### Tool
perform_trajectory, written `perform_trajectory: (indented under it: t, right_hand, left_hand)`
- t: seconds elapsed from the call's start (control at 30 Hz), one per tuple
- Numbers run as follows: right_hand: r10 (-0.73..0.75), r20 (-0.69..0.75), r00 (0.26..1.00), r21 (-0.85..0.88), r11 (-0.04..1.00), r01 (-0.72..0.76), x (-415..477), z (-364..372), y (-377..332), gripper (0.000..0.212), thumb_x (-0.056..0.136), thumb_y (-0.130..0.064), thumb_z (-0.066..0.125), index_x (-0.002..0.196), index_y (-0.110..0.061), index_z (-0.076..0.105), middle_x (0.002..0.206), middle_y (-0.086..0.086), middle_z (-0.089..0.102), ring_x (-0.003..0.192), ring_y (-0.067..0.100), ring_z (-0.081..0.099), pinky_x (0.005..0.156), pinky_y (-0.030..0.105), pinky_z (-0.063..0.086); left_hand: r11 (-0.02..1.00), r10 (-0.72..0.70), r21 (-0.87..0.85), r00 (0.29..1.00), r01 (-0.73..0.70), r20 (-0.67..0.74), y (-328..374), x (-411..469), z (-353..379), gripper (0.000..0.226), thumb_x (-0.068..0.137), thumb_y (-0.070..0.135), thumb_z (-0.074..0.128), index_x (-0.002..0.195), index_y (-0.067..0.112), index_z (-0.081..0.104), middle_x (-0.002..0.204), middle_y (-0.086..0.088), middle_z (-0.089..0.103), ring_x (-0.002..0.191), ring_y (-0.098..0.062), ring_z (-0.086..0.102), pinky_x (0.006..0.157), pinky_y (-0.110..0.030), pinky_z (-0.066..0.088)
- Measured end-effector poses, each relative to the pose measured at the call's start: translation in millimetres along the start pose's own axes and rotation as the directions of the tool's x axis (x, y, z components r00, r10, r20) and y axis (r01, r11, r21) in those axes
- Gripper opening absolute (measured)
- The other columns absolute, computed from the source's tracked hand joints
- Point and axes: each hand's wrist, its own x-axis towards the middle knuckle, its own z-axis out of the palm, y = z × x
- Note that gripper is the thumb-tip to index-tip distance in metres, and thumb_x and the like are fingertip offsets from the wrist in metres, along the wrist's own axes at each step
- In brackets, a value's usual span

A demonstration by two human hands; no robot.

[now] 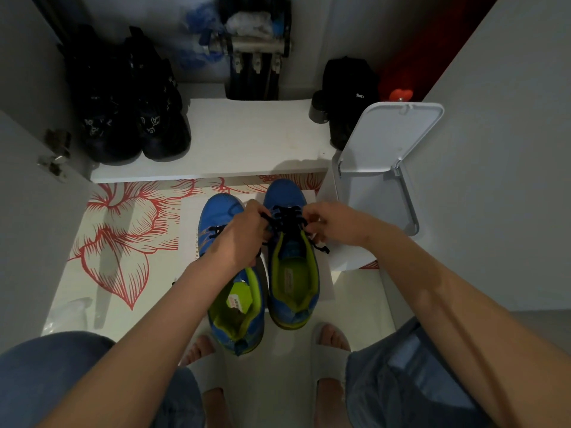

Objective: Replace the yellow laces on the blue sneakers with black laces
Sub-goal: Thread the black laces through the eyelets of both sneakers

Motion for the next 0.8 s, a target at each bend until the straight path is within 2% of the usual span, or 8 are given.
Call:
perform_trajectory:
  t: [0.03, 0.13, 0.23, 0.5, 0.57, 0.67, 0.73, 0.8]
  right_hand:
    - [0.003, 0.004, 1.000, -0.006, 1.000, -0.003, -0.5, 0.4, -0.2, 0.012, 0.095, -0.003, 0.047, 0.086, -0.010, 0.051, 0.088, 0.012, 0.056, 0.079, 0.023, 0.054, 0.076, 0.036, 0.048]
    - [0.019, 0.003, 1.000, -0.018, 1.000, -0.019, 0.1, 0.8, -2.4, 0.006, 0.095, -0.003, 0.046, 0.095, -0.004, 0.052, 0.091, 0.016, 0.056, 0.081, 0.025, 0.054, 0.083, 0.045, 0.049]
    - [0.032, 0.005, 0.999, -0.026, 0.999, -0.032, 1.0, 1.7, -3.4, 0.005, 0.095, -0.004, 0.047, 0.092, -0.004, 0.050, 0.091, 0.019, 0.056, 0.080, 0.029, 0.055, 0.083, 0.048, 0.049]
    - [0.033, 0.001, 0.999, -0.077, 0.996, -0.033, 2.7, 2.9, -4.8, 0.009, 0.096, -0.007, 0.047, 0.095, 0.000, 0.052, 0.090, 0.016, 0.054, 0.081, 0.024, 0.052, 0.080, 0.044, 0.048]
    - [0.045, 0.007, 0.999, -0.075, 0.996, -0.045, 3.0, 2.9, -5.2, 0.014, 0.096, -0.007, 0.046, 0.097, 0.005, 0.053, 0.093, 0.022, 0.057, 0.080, 0.023, 0.052, 0.082, 0.046, 0.048]
    - [0.056, 0.017, 0.998, -0.086, 0.995, -0.054, 2.9, 2.6, -6.2, 0.019, 0.096, -0.008, 0.046, 0.103, 0.008, 0.053, 0.092, 0.020, 0.056, 0.080, 0.024, 0.052, 0.083, 0.047, 0.048]
    - [0.052, 0.012, 0.999, -0.086, 0.995, -0.051, 2.7, 2.5, -6.0, 0.018, 0.096, -0.008, 0.046, 0.102, 0.008, 0.053, 0.091, 0.017, 0.054, 0.079, 0.023, 0.051, 0.081, 0.045, 0.048]
    - [0.051, 0.000, 0.999, -0.088, 0.995, -0.051, 2.4, 2.6, -5.5, 0.018, 0.096, -0.008, 0.046, 0.102, 0.007, 0.054, 0.091, 0.016, 0.054, 0.079, 0.023, 0.051, 0.077, 0.041, 0.047]
  left_hand:
    - [0.978, 0.074, 0.195, 0.997, -0.076, 0.014, -5.4, -1.8, 2.7, 0.036, 0.101, 0.032, 0.033, 0.129, 0.012, 0.045, 0.125, -0.005, 0.054, 0.112, -0.021, 0.052, 0.091, -0.021, 0.045]
    - [0.914, -0.071, -0.402, 0.997, 0.056, -0.022, -6.1, 3.3, -1.8, 0.037, 0.097, 0.028, 0.049, 0.129, 0.011, 0.043, 0.106, -0.014, 0.064, 0.058, -0.016, 0.058, 0.048, -0.019, 0.047]
    - [0.988, -0.018, -0.156, 1.000, 0.014, -0.026, -12.0, 11.1, 0.7, 0.035, 0.091, 0.027, 0.060, 0.116, 0.003, 0.057, 0.082, -0.008, 0.063, 0.033, -0.009, 0.046, 0.033, -0.014, 0.036]
    - [0.976, 0.004, -0.215, 0.992, -0.031, -0.126, -9.0, 6.4, 3.0, 0.026, 0.100, 0.018, 0.040, 0.113, 0.005, 0.057, 0.082, -0.008, 0.059, 0.056, -0.014, 0.056, 0.039, -0.018, 0.038]
    - [0.994, 0.057, 0.097, 0.992, -0.047, -0.108, -9.5, -3.9, 1.5, 0.038, 0.102, 0.032, 0.030, 0.127, 0.009, 0.049, 0.112, -0.009, 0.055, 0.098, -0.023, 0.056, 0.059, -0.020, 0.038]
    - [0.687, 0.308, 0.685, 0.951, -0.243, 0.029, -10.7, -5.7, -9.6, 0.044, 0.102, 0.035, 0.027, 0.134, 0.010, 0.045, 0.130, -0.012, 0.044, 0.120, -0.027, 0.042, 0.099, -0.029, 0.036]
    - [0.986, -0.023, 0.161, 0.999, 0.028, -0.035, -7.2, -3.6, 2.6, 0.039, 0.101, 0.029, 0.033, 0.133, 0.010, 0.044, 0.119, -0.013, 0.055, 0.099, -0.020, 0.059, 0.085, -0.021, 0.049]
    - [0.924, -0.118, -0.374, 0.991, 0.084, -0.068, -8.2, 9.0, 2.4, 0.027, 0.098, 0.019, 0.045, 0.122, 0.007, 0.051, 0.082, -0.008, 0.063, 0.045, -0.003, 0.058, 0.043, -0.011, 0.045]
